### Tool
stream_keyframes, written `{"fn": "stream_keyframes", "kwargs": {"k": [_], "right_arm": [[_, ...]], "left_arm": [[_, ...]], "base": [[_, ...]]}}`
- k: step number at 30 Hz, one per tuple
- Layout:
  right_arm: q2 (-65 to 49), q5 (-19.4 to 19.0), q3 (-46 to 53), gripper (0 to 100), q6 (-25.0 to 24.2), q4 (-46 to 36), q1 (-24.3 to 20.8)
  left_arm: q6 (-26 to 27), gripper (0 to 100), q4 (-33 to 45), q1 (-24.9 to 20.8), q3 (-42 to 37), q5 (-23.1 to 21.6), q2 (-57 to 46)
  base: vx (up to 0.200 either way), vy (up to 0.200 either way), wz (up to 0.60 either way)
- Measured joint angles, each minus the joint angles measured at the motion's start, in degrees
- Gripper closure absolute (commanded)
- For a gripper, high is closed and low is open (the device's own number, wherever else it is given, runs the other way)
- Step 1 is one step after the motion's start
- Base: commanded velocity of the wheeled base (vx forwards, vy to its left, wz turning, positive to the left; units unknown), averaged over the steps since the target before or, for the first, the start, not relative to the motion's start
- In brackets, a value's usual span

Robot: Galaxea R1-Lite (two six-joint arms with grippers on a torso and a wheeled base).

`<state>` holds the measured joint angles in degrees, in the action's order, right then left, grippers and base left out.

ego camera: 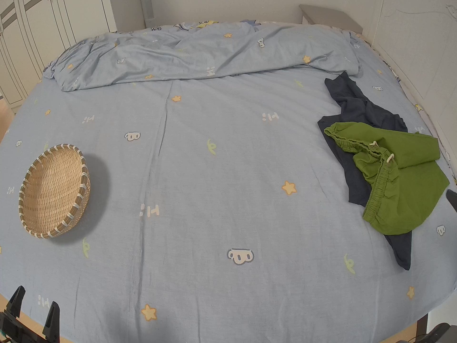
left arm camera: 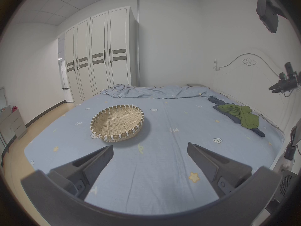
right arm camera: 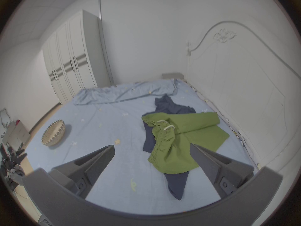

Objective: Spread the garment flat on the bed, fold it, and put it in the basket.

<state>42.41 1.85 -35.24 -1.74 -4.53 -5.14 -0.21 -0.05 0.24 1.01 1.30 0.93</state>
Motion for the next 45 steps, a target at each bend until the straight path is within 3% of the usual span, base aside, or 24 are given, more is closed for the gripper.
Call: {"fn": "stream_keyframes", "kwargs": {"k": [7, 21, 45], "right_arm": [[19.27, 8.41, -5.94, 0, 0.96, 4.16, -2.27], [55.8, 29.71, -21.57, 0, 3.51, 12.9, -6.07], [68.67, 30.82, -34.66, 0, 3.57, 14.03, -2.1]], "left_arm": [[0.0, 0, -0.02, 0.0, 0.0, 0.0, 0.0], [0.0, 0, -0.02, 0.0, 0.0, 0.0, 0.0], [0.0, 0, -0.02, 0.0, 0.0, 0.0, 0.0]], "base": [[0.0, 0.0, 0.0], [0.0, 0.0, 0.0], [0.0, 0.0, 0.0]]}}
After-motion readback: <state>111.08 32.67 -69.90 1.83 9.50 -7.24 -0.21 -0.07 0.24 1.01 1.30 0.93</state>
